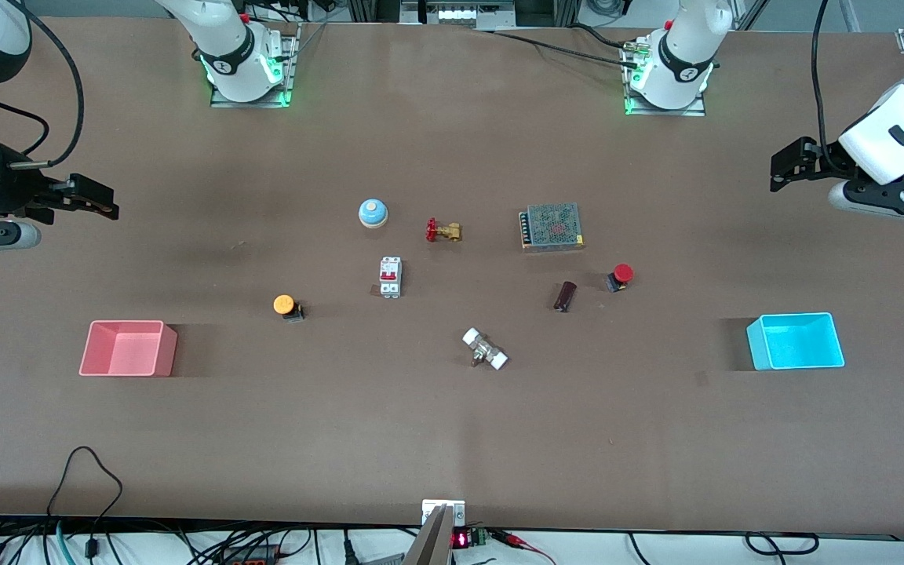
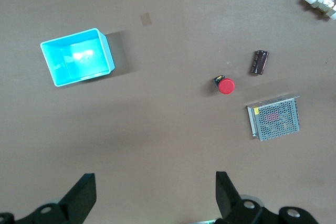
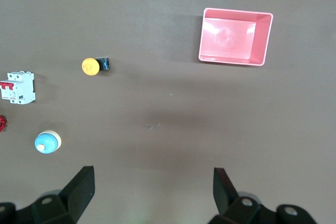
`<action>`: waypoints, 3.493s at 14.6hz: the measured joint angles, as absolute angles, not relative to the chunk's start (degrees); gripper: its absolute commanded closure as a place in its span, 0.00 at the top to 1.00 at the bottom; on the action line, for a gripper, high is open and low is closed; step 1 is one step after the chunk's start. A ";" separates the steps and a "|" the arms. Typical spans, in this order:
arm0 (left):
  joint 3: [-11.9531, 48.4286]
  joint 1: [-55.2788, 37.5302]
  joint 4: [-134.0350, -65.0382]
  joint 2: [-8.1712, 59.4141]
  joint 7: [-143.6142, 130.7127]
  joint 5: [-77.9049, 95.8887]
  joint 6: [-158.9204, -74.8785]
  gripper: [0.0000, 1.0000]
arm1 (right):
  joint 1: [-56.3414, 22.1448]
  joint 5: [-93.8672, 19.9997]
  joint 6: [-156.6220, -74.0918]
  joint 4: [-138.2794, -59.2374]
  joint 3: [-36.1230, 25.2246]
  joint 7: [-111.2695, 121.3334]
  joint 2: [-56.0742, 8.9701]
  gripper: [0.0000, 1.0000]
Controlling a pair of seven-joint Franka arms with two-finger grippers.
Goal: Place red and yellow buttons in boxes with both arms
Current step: 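Move the right gripper and the left gripper toward the buttons, then lower the right gripper onto yellow button while the left gripper lowers onto red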
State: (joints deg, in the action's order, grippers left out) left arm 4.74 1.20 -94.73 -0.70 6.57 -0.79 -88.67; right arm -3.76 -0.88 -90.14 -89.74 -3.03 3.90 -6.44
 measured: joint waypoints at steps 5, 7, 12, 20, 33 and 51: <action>4.74 1.20 -94.73 -0.67 6.57 -0.79 -88.67 1.00 | -3.76 -0.88 -90.08 -89.74 -3.03 3.90 -6.60 1.00; 4.74 1.20 -94.74 -0.64 6.57 -0.79 -88.57 1.00 | -3.76 -0.88 -90.08 -89.74 -3.03 3.90 -6.66 1.00; 5.20 0.66 -94.86 0.91 5.98 -0.79 -87.73 1.00 | -3.76 -0.88 -90.05 -89.74 -3.03 4.55 -8.67 1.00; 10.97 0.21 -94.87 9.91 -6.18 -0.77 -94.79 1.00 | -6.99 -1.03 -98.74 -90.77 -2.34 4.09 -15.33 1.00; 13.26 -2.61 -102.27 26.27 -23.93 -0.78 -113.53 1.00 | -15.12 -1.00 -135.08 -111.18 -2.22 -5.73 -19.21 1.00; 13.30 -5.35 -119.80 26.75 -33.06 -0.78 -139.05 0.99 | -18.13 -1.00 -146.82 -113.60 -0.63 -7.06 -28.34 0.99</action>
State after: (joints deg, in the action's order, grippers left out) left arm 13.30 -5.35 -119.80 26.75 -33.06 -0.78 -139.05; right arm -18.13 -1.00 -146.82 -113.60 -0.63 -7.06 -28.34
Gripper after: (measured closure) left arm 0.000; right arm 0.000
